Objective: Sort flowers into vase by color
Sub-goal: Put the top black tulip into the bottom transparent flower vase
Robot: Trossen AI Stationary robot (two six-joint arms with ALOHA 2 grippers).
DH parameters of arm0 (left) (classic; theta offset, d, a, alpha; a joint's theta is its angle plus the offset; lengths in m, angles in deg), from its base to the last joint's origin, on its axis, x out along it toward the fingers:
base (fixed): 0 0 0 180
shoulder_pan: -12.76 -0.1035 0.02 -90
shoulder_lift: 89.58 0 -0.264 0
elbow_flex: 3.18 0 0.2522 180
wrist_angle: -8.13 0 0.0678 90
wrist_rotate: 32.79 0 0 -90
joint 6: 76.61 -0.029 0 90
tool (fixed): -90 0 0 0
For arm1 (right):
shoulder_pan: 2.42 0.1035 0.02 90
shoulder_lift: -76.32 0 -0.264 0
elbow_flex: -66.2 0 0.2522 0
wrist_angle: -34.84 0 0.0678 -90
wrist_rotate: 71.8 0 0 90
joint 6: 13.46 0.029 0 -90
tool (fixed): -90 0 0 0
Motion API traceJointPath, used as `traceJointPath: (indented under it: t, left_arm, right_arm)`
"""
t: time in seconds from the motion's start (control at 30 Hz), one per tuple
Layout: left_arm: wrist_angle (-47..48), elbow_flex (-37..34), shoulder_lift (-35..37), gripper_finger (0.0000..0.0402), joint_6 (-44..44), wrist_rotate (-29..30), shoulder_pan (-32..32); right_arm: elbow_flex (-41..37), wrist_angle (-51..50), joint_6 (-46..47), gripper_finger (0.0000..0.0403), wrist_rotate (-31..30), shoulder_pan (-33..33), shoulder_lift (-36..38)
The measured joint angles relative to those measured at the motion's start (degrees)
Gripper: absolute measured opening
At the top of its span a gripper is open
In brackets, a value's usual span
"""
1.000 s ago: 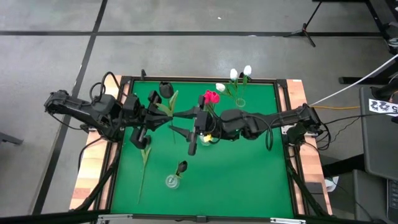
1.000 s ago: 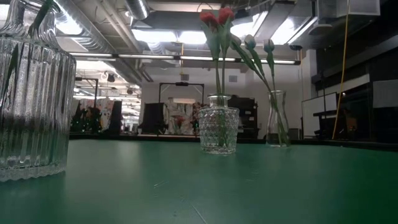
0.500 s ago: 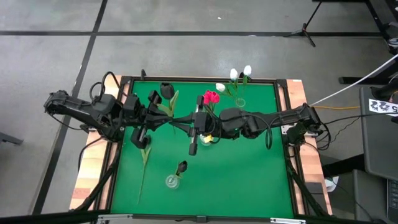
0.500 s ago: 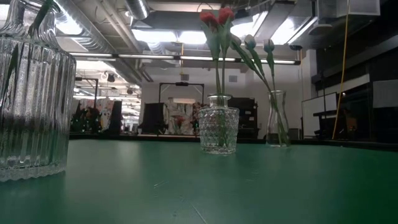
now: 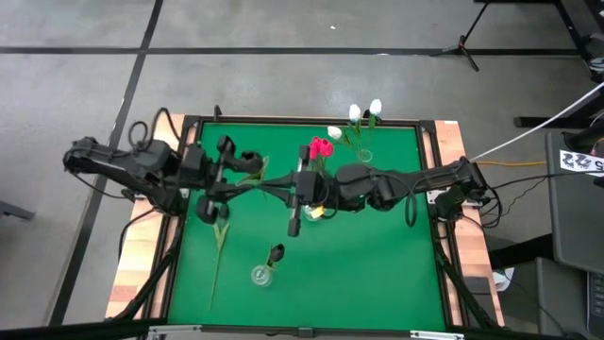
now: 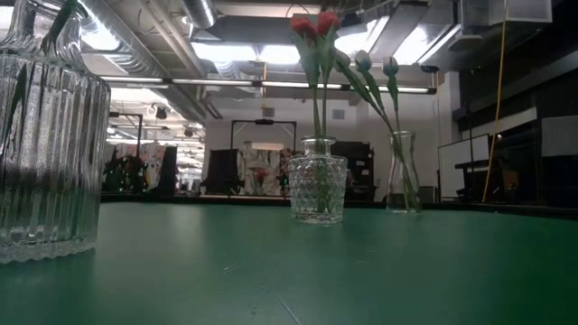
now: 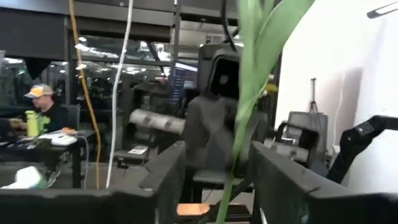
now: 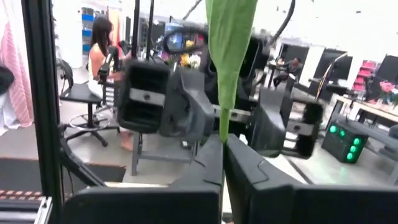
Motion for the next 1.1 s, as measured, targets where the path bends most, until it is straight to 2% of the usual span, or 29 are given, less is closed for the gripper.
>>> traceJointPath:
  t: [0.13,0.27,0.5,0.57,0.7,0.8,0.97,1.1]
  left_arm:
    - [4.33,-0.02,4.15,0.0204,1.68,1.21,-0.07]
    - [7.89,-0.02,9.01,0.0212,4.57,1.3,-0.04]
    - [14.29,0.0,16.32,0.0213,8.8,1.29,-0.01]
    - [14.56,0.0,17.57,0.0213,9.28,1.29,0.0]
    - [15.86,0.0,18.8,0.0213,9.85,1.3,0.0]
    - [17.36,0.0,19.11,0.0214,9.85,1.67,0.0]
    - [19.29,-0.01,18.91,0.0214,9.15,1.95,0.0]
    - [19.81,-0.01,18.91,0.0214,7.93,2.07,0.0]
  right_arm:
    - [2.67,0.25,-2.75,0.0002,-0.17,0.04,0.2]
    - [5.15,-0.08,-5.21,0.0001,-1.78,1.51,0.22]
    - [6.41,-0.12,-7.43,0.0001,-8.67,13.21,0.26]
    - [6.52,0.14,-6.34,0.0001,-11.9,17.44,0.26]
    - [6.65,1.77,-4.14,0.0,-23.0,24.55,-1.39]
    - [6.61,5.22,-2.55,0.0,-27.59,26.86,-3.94]
    - [6.61,8.84,3.46,0.0,-27.4,26.0,-8.78]
    - [6.52,9.31,9.67,0.0,-21.37,22.44,-12.74]
